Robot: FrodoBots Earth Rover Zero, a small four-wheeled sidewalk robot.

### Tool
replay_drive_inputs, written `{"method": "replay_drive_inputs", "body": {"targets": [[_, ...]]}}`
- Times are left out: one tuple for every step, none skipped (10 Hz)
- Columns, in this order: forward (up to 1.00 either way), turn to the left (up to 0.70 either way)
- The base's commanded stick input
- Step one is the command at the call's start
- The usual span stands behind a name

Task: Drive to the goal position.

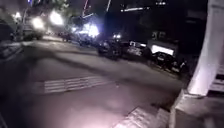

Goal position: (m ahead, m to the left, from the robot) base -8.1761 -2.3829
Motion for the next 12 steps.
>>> {"method": "replay_drive_inputs", "body": {"targets": [[0.45,0.0],[0.45,0.0],[0.45,0.0],[0.45,0.0],[0.45,0.0],[0.45,0.0],[0.45,0.0],[0.45,0.0],[0.45,0.0],[0.45,0.0],[0.45,0.0],[0.45,0.0]]}}
